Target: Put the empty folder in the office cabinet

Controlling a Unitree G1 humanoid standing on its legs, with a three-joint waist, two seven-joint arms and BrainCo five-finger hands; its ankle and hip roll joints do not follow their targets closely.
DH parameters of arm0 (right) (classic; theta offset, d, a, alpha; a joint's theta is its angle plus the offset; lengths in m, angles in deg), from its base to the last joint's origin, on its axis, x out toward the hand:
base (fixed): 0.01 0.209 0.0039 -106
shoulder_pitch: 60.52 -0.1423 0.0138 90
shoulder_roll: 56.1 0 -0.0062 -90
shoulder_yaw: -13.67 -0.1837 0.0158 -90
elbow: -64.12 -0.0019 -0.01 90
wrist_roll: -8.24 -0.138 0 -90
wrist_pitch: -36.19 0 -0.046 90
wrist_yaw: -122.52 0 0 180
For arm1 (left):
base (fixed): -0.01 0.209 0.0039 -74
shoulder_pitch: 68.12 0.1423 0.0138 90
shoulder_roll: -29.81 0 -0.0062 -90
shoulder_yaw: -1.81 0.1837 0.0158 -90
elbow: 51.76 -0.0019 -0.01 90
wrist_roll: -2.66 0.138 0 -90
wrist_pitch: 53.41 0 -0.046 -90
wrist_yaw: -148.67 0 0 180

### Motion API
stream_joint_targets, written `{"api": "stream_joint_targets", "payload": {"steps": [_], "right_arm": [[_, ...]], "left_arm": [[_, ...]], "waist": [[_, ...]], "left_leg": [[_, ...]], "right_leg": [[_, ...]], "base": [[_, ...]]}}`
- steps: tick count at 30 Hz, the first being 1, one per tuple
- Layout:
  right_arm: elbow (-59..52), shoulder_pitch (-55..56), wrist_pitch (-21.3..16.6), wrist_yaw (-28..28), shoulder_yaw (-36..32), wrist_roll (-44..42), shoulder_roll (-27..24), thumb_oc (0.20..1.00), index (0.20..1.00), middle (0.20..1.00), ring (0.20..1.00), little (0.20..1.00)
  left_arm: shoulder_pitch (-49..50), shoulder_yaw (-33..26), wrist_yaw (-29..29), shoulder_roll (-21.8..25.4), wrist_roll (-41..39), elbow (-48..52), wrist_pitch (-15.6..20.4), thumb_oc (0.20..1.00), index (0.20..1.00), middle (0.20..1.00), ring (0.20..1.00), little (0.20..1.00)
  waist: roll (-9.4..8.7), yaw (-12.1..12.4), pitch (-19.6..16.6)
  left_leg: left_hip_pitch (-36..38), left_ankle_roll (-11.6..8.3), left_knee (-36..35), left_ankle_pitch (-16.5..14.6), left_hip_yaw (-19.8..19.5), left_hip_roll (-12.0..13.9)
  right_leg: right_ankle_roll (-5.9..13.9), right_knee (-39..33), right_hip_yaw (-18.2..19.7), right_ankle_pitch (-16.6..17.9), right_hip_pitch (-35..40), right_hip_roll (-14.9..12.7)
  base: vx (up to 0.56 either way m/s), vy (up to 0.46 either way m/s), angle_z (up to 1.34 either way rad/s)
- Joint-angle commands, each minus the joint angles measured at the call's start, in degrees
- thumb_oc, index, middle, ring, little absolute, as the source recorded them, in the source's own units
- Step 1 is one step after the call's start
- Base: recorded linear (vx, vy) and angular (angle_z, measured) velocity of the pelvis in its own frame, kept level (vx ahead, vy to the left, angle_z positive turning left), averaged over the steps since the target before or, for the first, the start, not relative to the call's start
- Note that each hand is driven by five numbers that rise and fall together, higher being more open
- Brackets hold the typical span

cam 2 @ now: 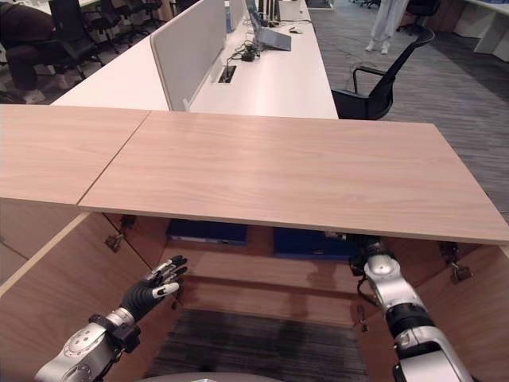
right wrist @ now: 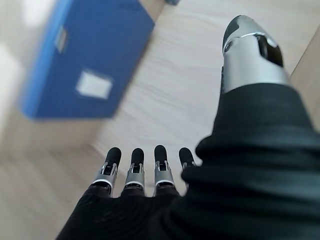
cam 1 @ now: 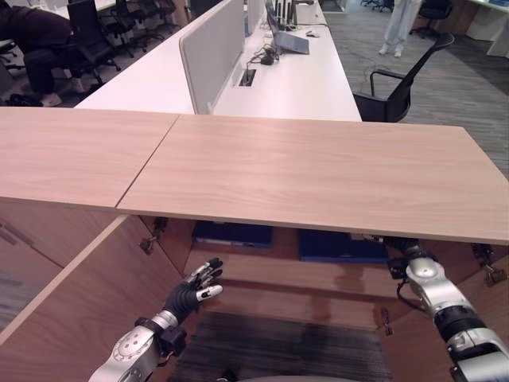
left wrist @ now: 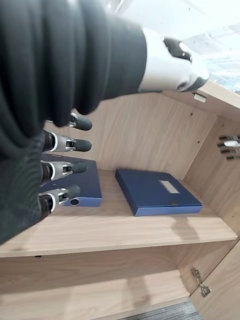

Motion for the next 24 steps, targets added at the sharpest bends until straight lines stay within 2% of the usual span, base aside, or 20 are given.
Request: {"api": "stream_joint_targets", "payload": {"steps": [1, 2, 3, 4, 5, 6, 7, 11, 13, 17, 18, 19, 20, 23, 24], "right_arm": [[-1.36, -5.27, -3.36, -1.75, 1.89, 6.67, -2.41, 1.0, 1.0, 1.0, 1.0, 1.0], [-2.35, -6.08, -3.99, -2.98, 3.27, 7.95, -3.65, 1.0, 1.0, 1.0, 1.0, 1.0], [-2.29, -6.56, -4.73, -3.78, 3.94, 7.17, -5.06, 1.0, 1.0, 1.0, 1.0, 1.0], [-2.67, -7.19, -4.91, -4.14, 4.49, 6.7, -6.0, 1.0, 1.0, 1.0, 1.0, 1.0], [-2.62, -7.37, -4.91, -4.19, 4.47, 6.6, -6.12, 1.0, 1.0, 1.0, 1.0, 1.0], [-2.84, -7.91, -4.92, -4.3, 5.07, 6.03, -6.59, 1.0, 1.0, 1.0, 1.0, 1.0], [-3.74, -7.93, -4.78, -4.87, 5.02, 5.4, -7.32, 1.0, 1.0, 1.0, 1.0, 1.0], [-5.93, -7.61, -4.87, -5.78, 4.53, 5.14, -7.9, 1.0, 1.0, 1.0, 1.0, 1.0], [-7.62, -6.44, -4.61, -6.46, 3.6, 5.6, -7.68, 1.0, 1.0, 1.0, 1.0, 1.0], [-8.36, -5.12, -3.99, -6.56, 2.85, 6.19, -6.72, 1.0, 1.0, 1.0, 1.0, 1.0], [-8.3, -4.89, -3.71, -6.07, 2.86, 6.79, -5.83, 1.0, 1.0, 1.0, 1.0, 1.0], [-8.27, -4.98, -3.71, -6.02, 2.77, 6.86, -5.7, 1.0, 1.0, 1.0, 1.0, 1.0], [-7.77, -4.88, -3.31, -5.91, 2.63, 7.3, -3.71, 1.0, 1.0, 1.0, 1.0, 1.0], [-6.85, -7.35, -2.46, -5.02, 2.7, 7.28, -1.05, 1.0, 1.0, 1.0, 1.0, 1.0], [-6.77, -8.44, -2.46, -4.68, 2.65, 6.62, -0.17, 1.0, 1.0, 1.0, 1.0, 1.0]], "left_arm": [[-0.92, -0.78, 2.53, 1.15, 1.11, 4.02, 3.9, 1.0, 1.0, 1.0, 1.0, 1.0], [-1.23, -0.95, 2.76, 1.11, 1.07, 3.78, 3.79, 1.0, 1.0, 1.0, 1.0, 1.0], [-1.67, -1.19, 2.59, 1.09, 0.9, 3.77, 3.95, 1.0, 1.0, 1.0, 1.0, 1.0], [-1.9, -1.13, 2.55, 1.11, 0.95, 3.92, 4.07, 1.0, 1.0, 1.0, 1.0, 1.0], [-2.08, -1.12, 2.54, 1.05, 0.95, 3.91, 4.07, 1.0, 1.0, 1.0, 1.0, 1.0], [-2.41, -0.91, 2.28, 1.06, 1.31, 4.02, 4.23, 1.0, 1.0, 1.0, 1.0, 1.0], [-2.55, -1.33, 2.21, 0.74, 1.67, 3.98, 4.21, 1.0, 1.0, 1.0, 1.0, 1.0], [-2.26, -2.49, 2.27, 0.44, 2.41, 4.19, 4.43, 1.0, 1.0, 1.0, 1.0, 1.0], [-0.48, -3.77, 2.69, 0.79, 2.54, 4.9, 4.3, 1.0, 1.0, 1.0, 1.0, 1.0], [0.19, -4.19, 2.98, 1.93, 2.95, 4.59, 4.05, 1.0, 1.0, 1.0, 1.0, 1.0], [-0.09, -4.7, 2.4, 2.26, 3.27, 4.57, 4.31, 1.0, 1.0, 1.0, 1.0, 1.0], [-0.24, -4.73, 2.36, 2.37, 3.28, 4.53, 4.33, 1.0, 1.0, 1.0, 1.0, 1.0], [-0.5, -5.39, 1.72, 2.24, 3.51, 4.91, 4.48, 1.0, 1.0, 1.0, 1.0, 1.0], [-1.16, -6.48, 0.58, 3.38, 3.48, 6.24, 5.3, 1.0, 1.0, 1.0, 1.0, 1.0], [-1.87, -6.82, 0.32, 3.91, 3.3, 6.38, 5.69, 1.0, 1.0, 1.0, 1.0, 1.0]], "waist": [[-1.89, 1.06, 2.35], [-2.46, 1.29, 3.66], [-3.33, 1.77, 5.64], [-3.71, 2.49, 6.8], [-3.42, 2.44, 6.94], [-3.64, 3.31, 8.31], [-3.77, 3.44, 9.44], [-3.6, 3.3, 10.18], [-3.44, 2.69, 9.47], [-4.16, 3.09, 9.81], [-4.16, 3.47, 11.57], [-4.32, 3.54, 11.56], [-4.05, 3.86, 12.71], [-2.91, 3.72, 16.18], [-2.72, 3.54, 17.18]], "left_leg": [[-1.86, -3.72, 3.04, -3.01, -2.57, 3.53], [-3.09, -4.42, 5.33, -3.04, -2.67, 5.06], [-6.27, -5.58, 10.91, -2.51, -2.61, 7.9], [-8.58, -6.35, 15.19, -1.6, -2.99, 9.59], [-9.32, -6.67, 16.45, -1.92, -3.46, 10.26], [-11.71, -7.66, 20.74, 0.53, -4.28, 11.64], [-14.36, -7.84, 22.89, 1.57, -3.41, 12.84], [-17.47, -6.66, 17.59, 0.71, -3.87, 10.63], [-15.52, -5.35, 12.13, 0.1, -3.48, 8.92], [-16.05, -4.49, 11.31, -0.31, -2.07, 7.95], [-17.39, -3.7, 12.51, -1.12, -1.91, 7.29], [-17.69, -3.53, 12.88, -1.41, -1.85, 7.26], [-17.6, -1.38, 14.68, -4.65, -0.8, 6.3], [-16.69, 1.53, 19.18, -9.5, 1.76, 5.8], [-16.74, 2.13, 20.17, -10.73, 2.83, 5.83]], "right_leg": [[1.8, -6.77, 1.07, 0.24, 3.14, 0.58], [1.21, -6.71, 1.39, -0.38, 2.87, 1.34], [-0.48, -6.98, 1.55, -1.55, 3.22, 2.36], [-1.56, -7.5, 1.26, -2.28, 3.81, 3.16], [-1.9, -7.68, 1.14, -2.44, 3.86, 3.69], [-2.74, -8.39, 0.86, -2.83, 4.63, 4.59], [-3.31, -9.57, 0.13, -3.48, 5.22, 5.64], [-3.03, -9.28, -0.09, -2.96, 2.72, 5.68], [-2.19, -8.62, 0.21, -2.7, 1.39, 6.21], [-1.72, -7.47, 0.38, -2.68, 0.1, 4.93], [-1.83, -4.78, -0.02, -3.08, -1.4, 3.39], [-1.74, -3.95, 0.07, -3.49, -1.9, 3.03], [-1.13, 2.34, -0.61, -4.21, -4.21, 0.01], [1.53, 18.94, -1.88, -2.8, -11.34, -8.56], [1.87, 22.21, -2.26, -1.84, -13.55, -11.85]], "base": [[-0.01, -0.234, 0.06], [-0.07, -0.303, 0.01], [-0.09, -0.339, 0.04], [-0.08, -0.252, 0.04], [-0.05, -0.19, 0.27], [-0.05, -0.182, 0.21], [-0.06, -0.156, 0.07], [-0.03, 0.023, 0.19], [0.05, 0.127, -0.02], [-0.02, 0.1, -0.16], [-0.08, 0.096, -0.21], [-0.12, 0.244, -0.33], [-0.04, 0.242, -0.31], [-0.1, 0.285, -0.26], [-0.09, 0.179, -0.27]]}}
